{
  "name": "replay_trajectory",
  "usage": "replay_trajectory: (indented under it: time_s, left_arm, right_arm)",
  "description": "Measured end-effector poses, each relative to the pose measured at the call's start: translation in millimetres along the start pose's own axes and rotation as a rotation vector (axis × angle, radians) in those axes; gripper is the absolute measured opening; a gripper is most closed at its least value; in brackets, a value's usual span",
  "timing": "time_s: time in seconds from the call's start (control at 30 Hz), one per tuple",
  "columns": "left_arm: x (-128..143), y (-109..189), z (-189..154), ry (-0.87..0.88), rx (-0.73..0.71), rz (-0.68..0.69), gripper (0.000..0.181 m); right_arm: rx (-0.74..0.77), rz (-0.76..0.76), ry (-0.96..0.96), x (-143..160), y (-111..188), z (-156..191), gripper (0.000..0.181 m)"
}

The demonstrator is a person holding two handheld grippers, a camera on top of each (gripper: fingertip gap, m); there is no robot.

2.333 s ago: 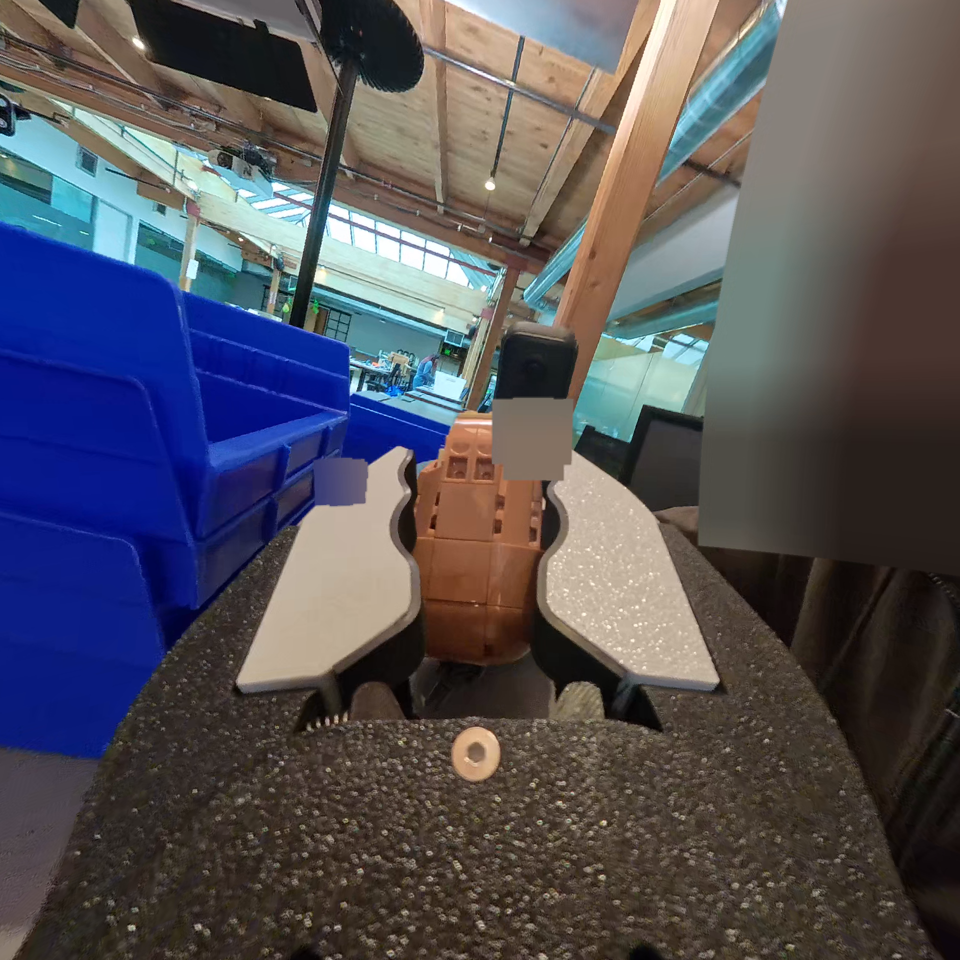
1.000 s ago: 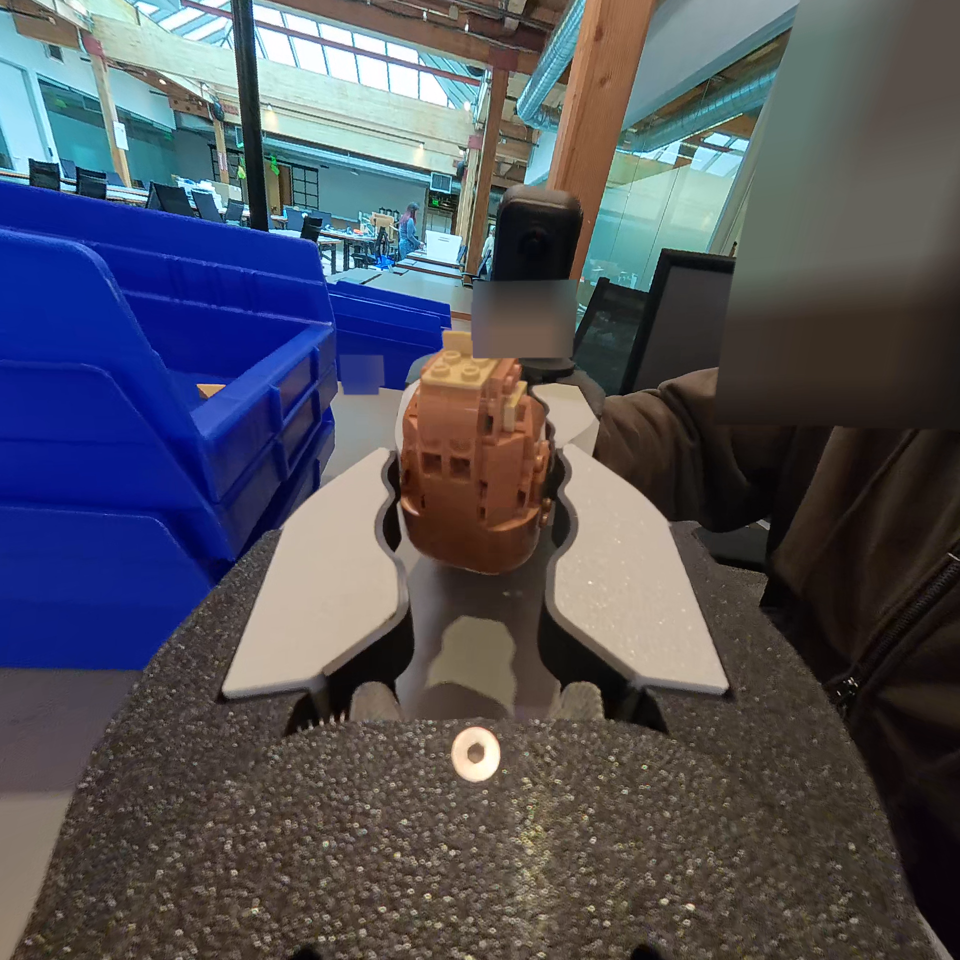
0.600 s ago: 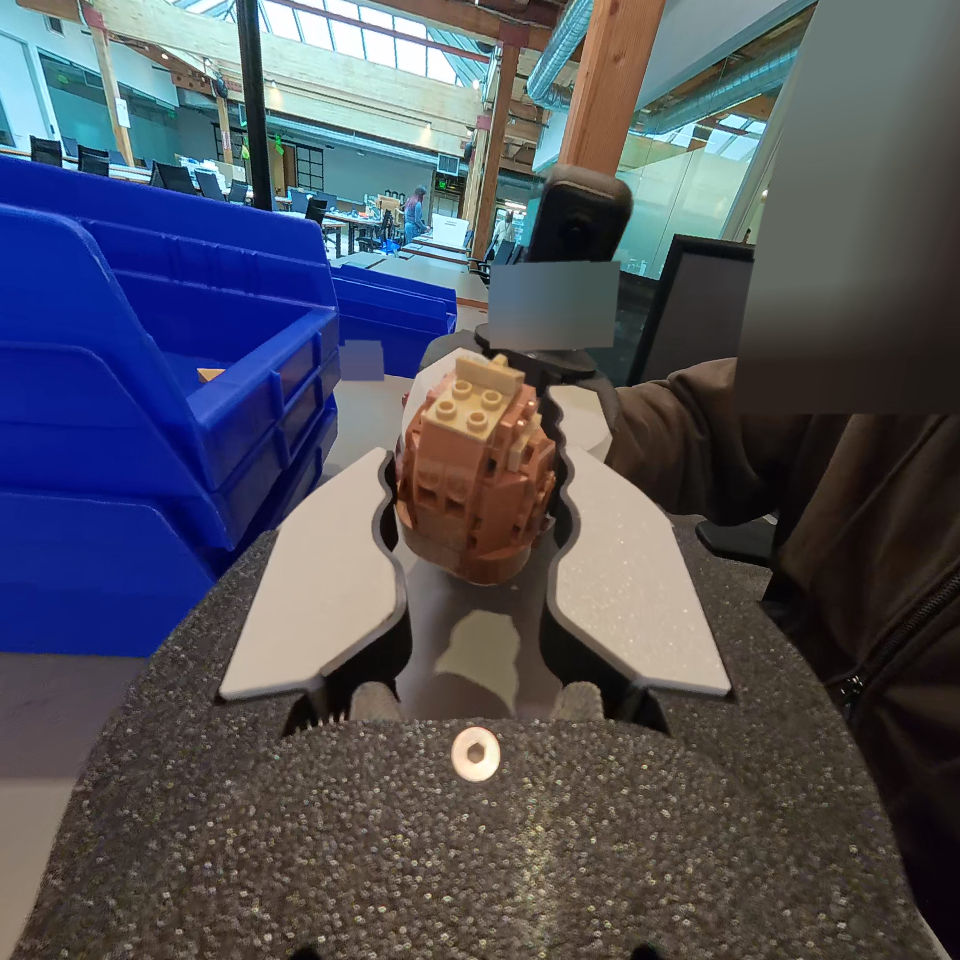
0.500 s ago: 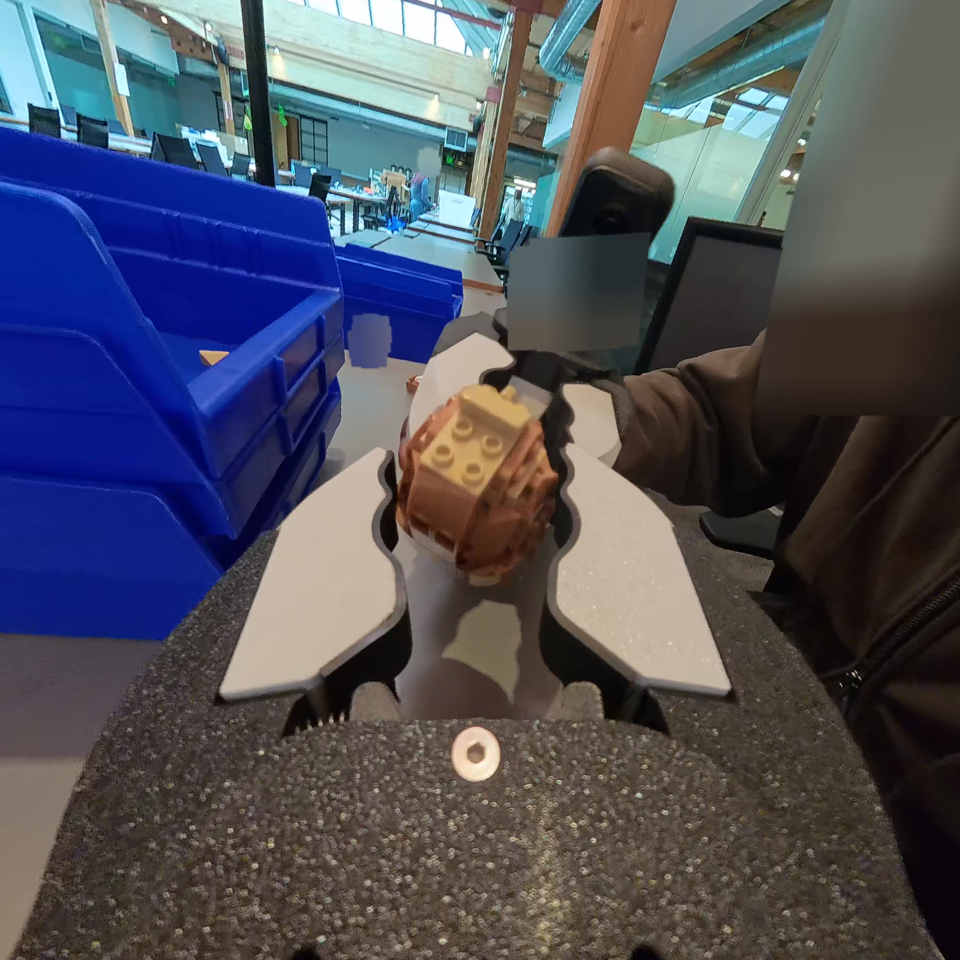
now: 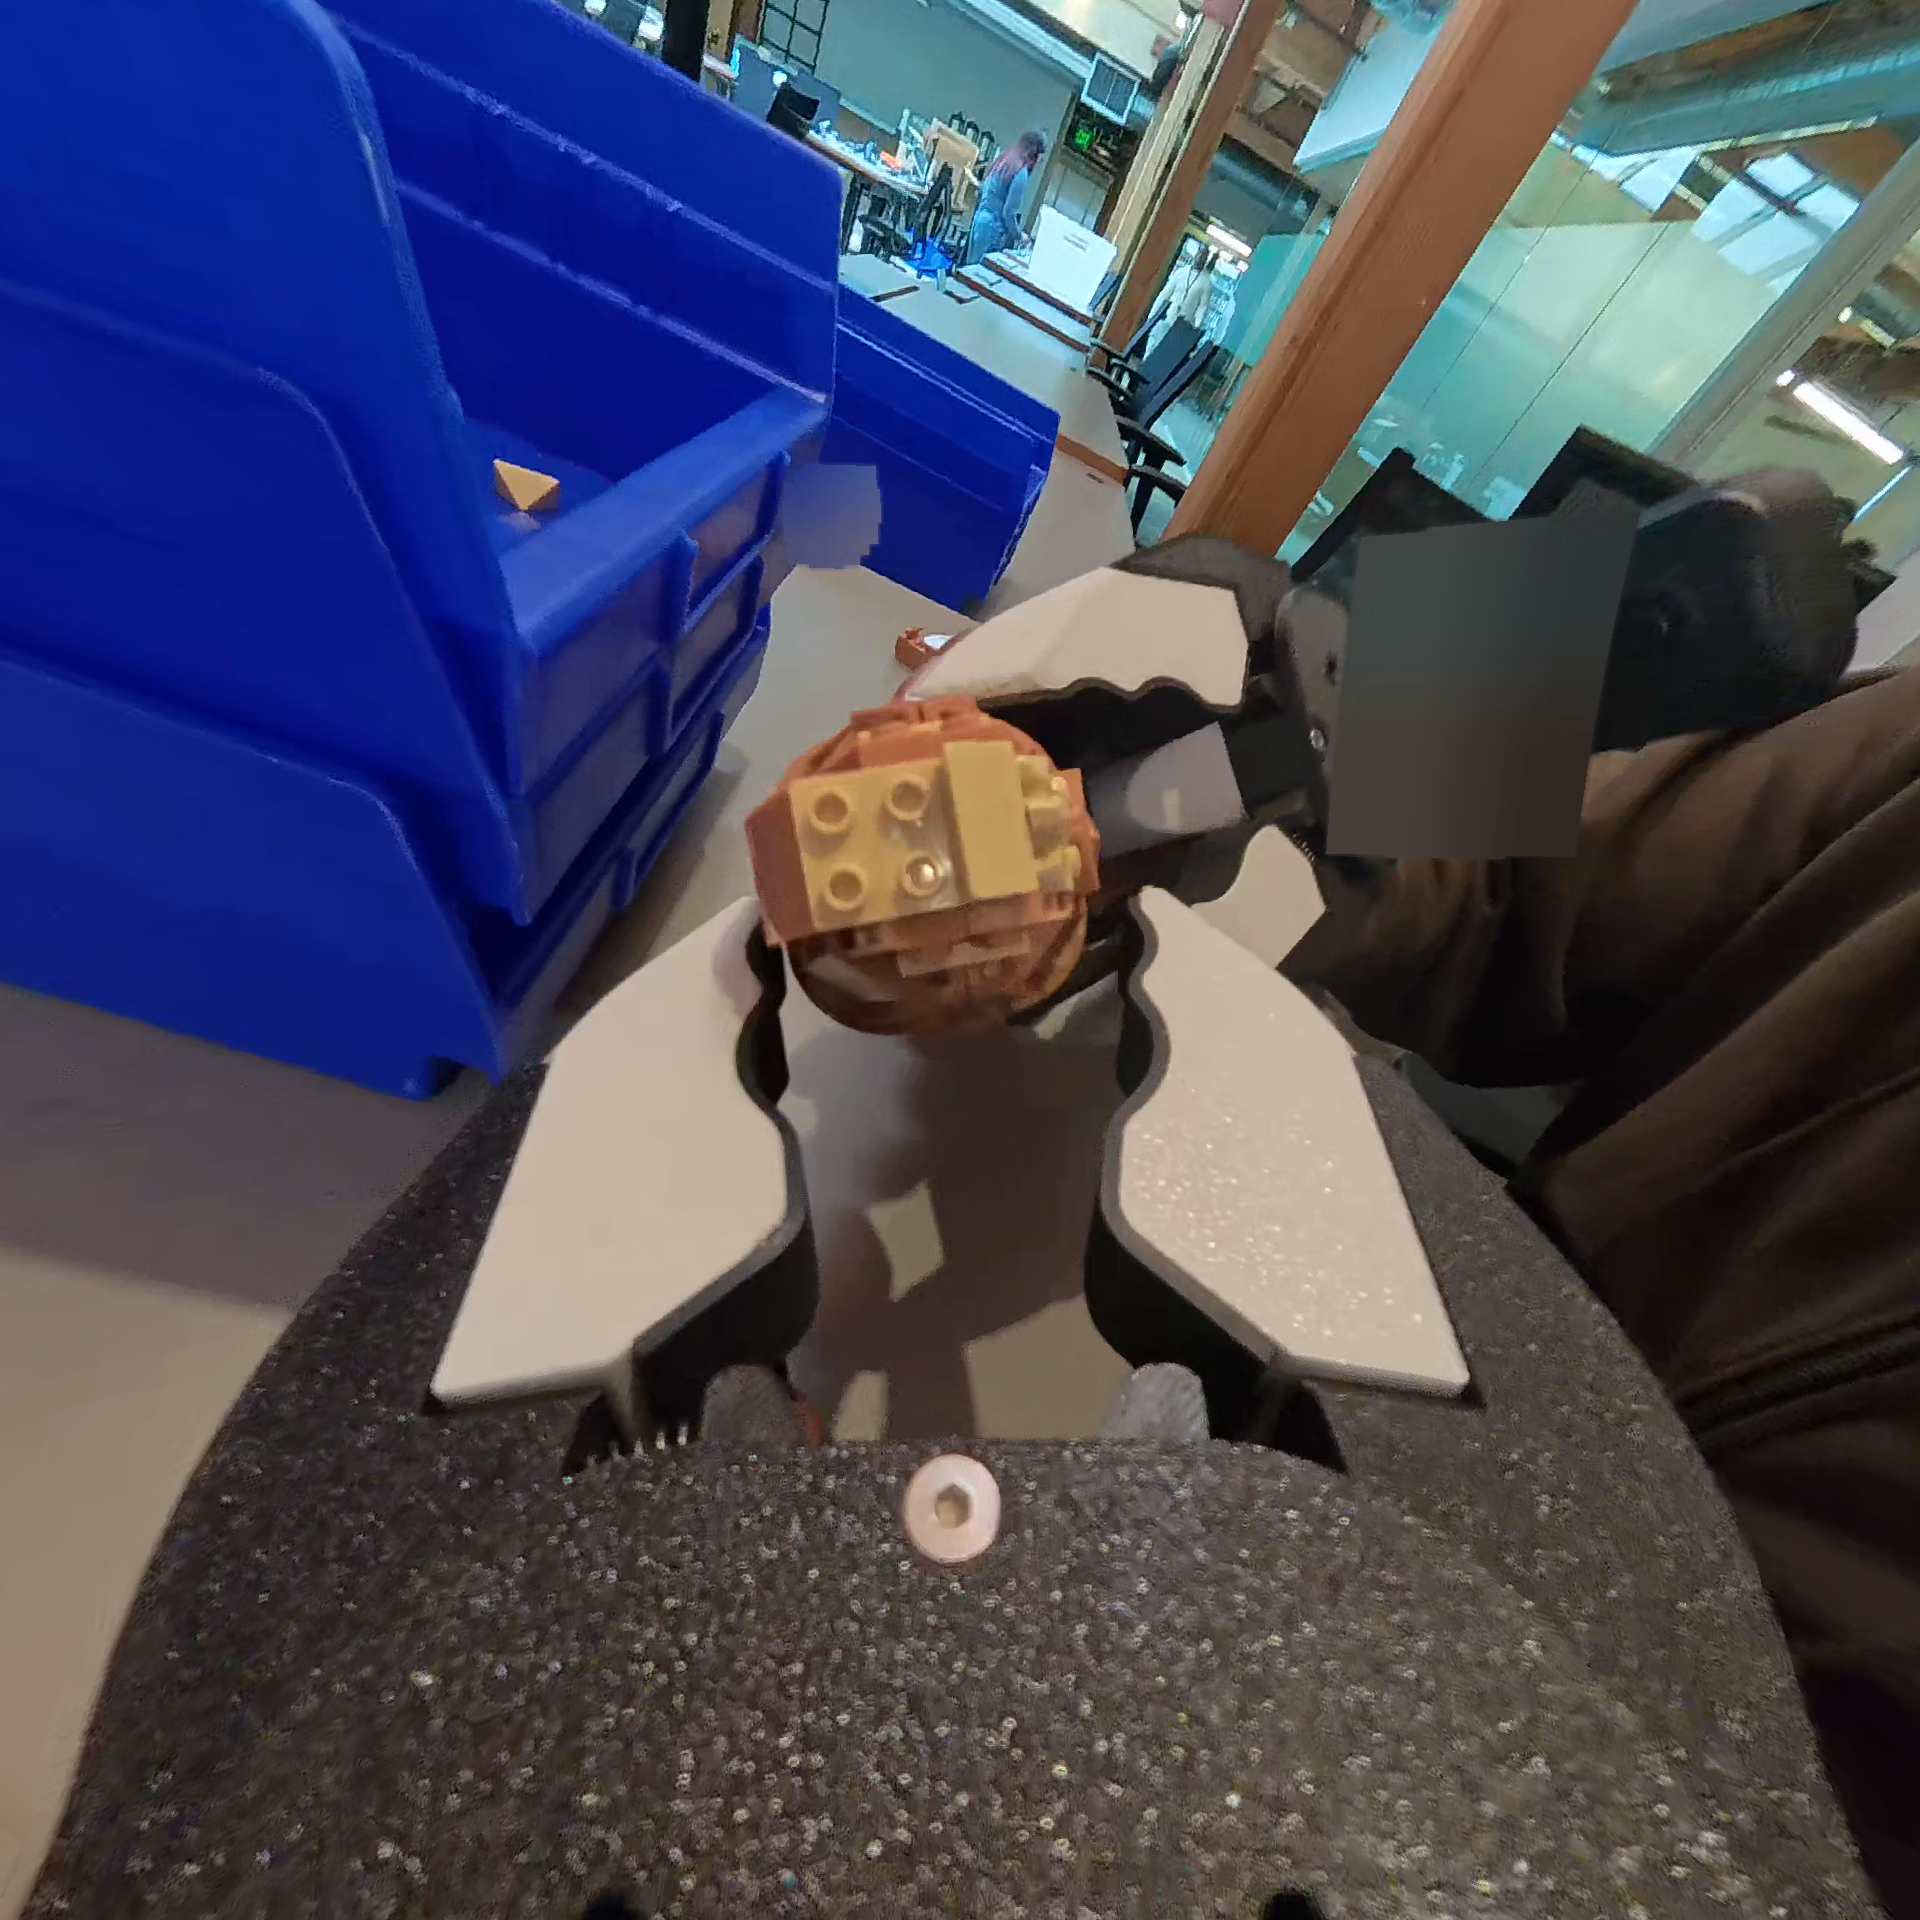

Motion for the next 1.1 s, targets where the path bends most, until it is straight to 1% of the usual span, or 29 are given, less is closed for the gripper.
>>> replay_trajectory:
  time_s: [0.13, 0.2, 0.27, 0.37, 0.43, 0.6, 0.67, 0.8, 1.03, 1.1]
  left_arm:
    - [3, -6, -1, 0.002, -0.005, -0.02, 0.067]
    - [5, -11, -1, -0.003, -0.015, -0.029, 0.066]
    - [6, -13, 0, -0.01, -0.028, -0.063, 0.062]
    - [6, -13, 1, -0.045, -0.028, -0.106, 0.061]
    - [5, -12, 1, -0.105, -0.065, -0.121, 0.06]
    - [1, -6, 2, -0.353, -0.21, -0.122, 0.059]
    - [0, -4, 1, -0.413, -0.241, -0.13, 0.059]
    - [-2, -1, 3, -0.467, -0.286, -0.143, 0.059]
    - [-6, 7, 9, -0.511, -0.366, -0.182, 0.059]
    - [-8, 10, 9, -0.546, -0.405, -0.194, 0.059]
  right_arm:
    - [0.046, 0.012, 0.065, -1, 0, 3, 0.05]
    - [0.05, 0.008, 0.093, -2, -1, 6, 0.05]
    - [0.062, 0.0, 0.123, -3, -1, 7, 0.049]
    - [0.07, -0.009, 0.139, -4, 0, 7, 0.05]
    - [0.082, -0.006, 0.158, -3, -1, 7, 0.05]
    - [0.087, 0.025, 0.176, 1, -4, 7, 0.054]
    - [0.083, 0.027, 0.174, 2, -5, 7, 0.055]
    - [0.062, 0.034, 0.158, 5, -5, 4, 0.053]
    - [0.026, 0.037, 0.148, 8, -3, 2, 0.042]
    - [0.019, 0.037, 0.145, 9, -3, 1, 0.041]
Point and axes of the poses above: each gripper's, where its closed fingertips meet, y back along the fingers, x out of its underside, z = x × y across the jaws, the point moved 7 cm from there along y, back along the fingers, and after that the axes turned 4 degrees about -x, right-handed, at the moved point
